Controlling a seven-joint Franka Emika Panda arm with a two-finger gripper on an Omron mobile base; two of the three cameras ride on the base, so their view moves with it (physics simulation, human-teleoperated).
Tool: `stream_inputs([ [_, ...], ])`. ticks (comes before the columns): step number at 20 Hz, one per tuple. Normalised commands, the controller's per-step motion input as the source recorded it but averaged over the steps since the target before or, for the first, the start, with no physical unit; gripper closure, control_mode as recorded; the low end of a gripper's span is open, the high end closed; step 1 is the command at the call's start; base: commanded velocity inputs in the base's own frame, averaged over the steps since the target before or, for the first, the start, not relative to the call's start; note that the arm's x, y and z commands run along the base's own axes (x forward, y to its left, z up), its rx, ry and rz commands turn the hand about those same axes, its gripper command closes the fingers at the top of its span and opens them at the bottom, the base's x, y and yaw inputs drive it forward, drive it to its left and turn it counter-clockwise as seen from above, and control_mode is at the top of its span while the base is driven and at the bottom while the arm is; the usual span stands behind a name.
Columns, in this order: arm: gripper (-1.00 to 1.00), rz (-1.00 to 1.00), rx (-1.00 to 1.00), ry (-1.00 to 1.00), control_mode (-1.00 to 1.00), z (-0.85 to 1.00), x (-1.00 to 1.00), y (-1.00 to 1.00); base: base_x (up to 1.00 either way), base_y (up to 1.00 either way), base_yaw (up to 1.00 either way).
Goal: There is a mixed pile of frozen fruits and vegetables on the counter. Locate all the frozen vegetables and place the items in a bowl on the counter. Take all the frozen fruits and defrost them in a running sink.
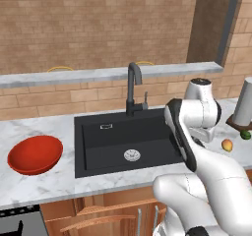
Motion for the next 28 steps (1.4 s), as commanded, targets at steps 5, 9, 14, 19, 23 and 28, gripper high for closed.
stream_inputs([
  [5, 1.0, 0.11, -0.01, 0.03, -1.0, -0.04, 0.3, 0.96, 0.0, 0.0, 0.0],
  [9, 1.0, 0.13, 0.0, 0.08, -1.0, -0.01, 0.38, 0.94, 0.0, 0.0, 0.0],
  [14, 1.0, 0.19, 0.0, 0.18, -1.0, 0.0, 0.25, 0.77, 0.0, 0.0, 0.0],
  [19, 1.0, 0.31, -0.01, 0.22, -1.0, 0.0, 0.02, 0.6, 0.0, 0.0, 0.0],
  [23, 1.0, 0.39, 0.0, 0.1, -1.0, 0.0, 0.08, 0.4, 0.0, 0.0, 0.0],
  [28, 1.0, 0.27, 0.0, 0.01, -1.0, 0.0, 0.32, 0.41, 0.0, 0.0, 0.0],
])
